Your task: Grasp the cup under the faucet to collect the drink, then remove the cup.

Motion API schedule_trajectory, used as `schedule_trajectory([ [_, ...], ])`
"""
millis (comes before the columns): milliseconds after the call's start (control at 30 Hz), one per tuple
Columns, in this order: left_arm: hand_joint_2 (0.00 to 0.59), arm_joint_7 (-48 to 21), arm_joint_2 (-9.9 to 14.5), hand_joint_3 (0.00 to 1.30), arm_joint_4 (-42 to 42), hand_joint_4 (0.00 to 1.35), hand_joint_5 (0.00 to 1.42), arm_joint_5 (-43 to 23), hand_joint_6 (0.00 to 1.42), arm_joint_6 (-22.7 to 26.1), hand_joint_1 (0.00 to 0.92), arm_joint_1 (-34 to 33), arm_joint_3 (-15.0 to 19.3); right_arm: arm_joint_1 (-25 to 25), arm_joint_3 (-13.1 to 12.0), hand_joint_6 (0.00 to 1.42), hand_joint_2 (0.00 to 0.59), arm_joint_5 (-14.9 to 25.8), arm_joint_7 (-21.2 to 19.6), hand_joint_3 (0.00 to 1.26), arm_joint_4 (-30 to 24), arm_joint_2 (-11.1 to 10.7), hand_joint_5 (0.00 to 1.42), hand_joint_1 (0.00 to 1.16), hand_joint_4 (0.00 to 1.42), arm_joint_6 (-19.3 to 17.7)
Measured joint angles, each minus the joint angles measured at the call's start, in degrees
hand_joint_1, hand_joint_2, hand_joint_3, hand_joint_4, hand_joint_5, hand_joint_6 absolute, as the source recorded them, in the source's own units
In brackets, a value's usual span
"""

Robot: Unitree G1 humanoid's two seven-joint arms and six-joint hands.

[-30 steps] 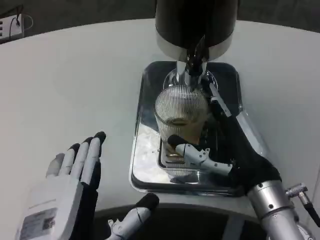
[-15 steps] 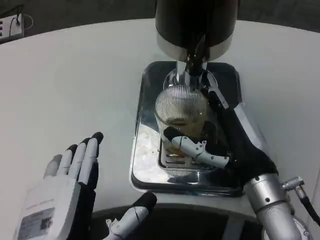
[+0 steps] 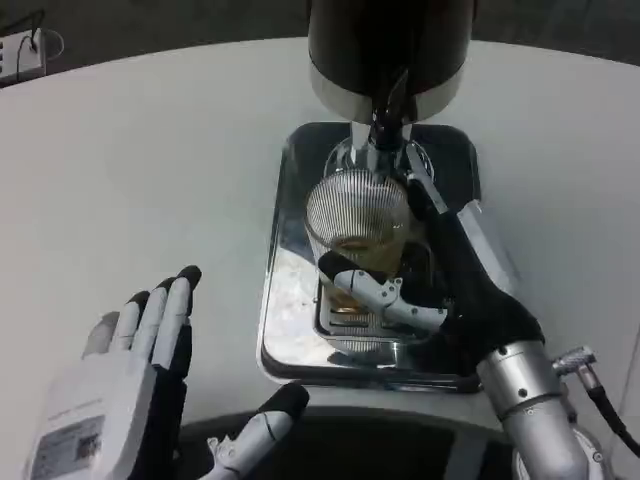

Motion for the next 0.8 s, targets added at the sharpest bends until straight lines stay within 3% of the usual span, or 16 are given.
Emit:
schedule_trajectory([
  [433,0.160,-0.4,0.0,0.00,-0.5,0.00,0.00,-0.4,0.00,1.0,0.000,-0.2,0.6,-2.3,1.1,0.20,0.201,-0.1,-1.3,0.00,3.5,0.1,0.09,0.66,0.03,-0.8],
  [800,0.160,-1.3,0.0,0.00,-0.7,0.00,0.00,-1.3,0.00,1.9,0.000,-0.3,1.6,-3.5,1.6,0.35,0.183,0.0,-2.2,0.06,6.2,0.8,0.21,0.75,0.16,-2.0],
])
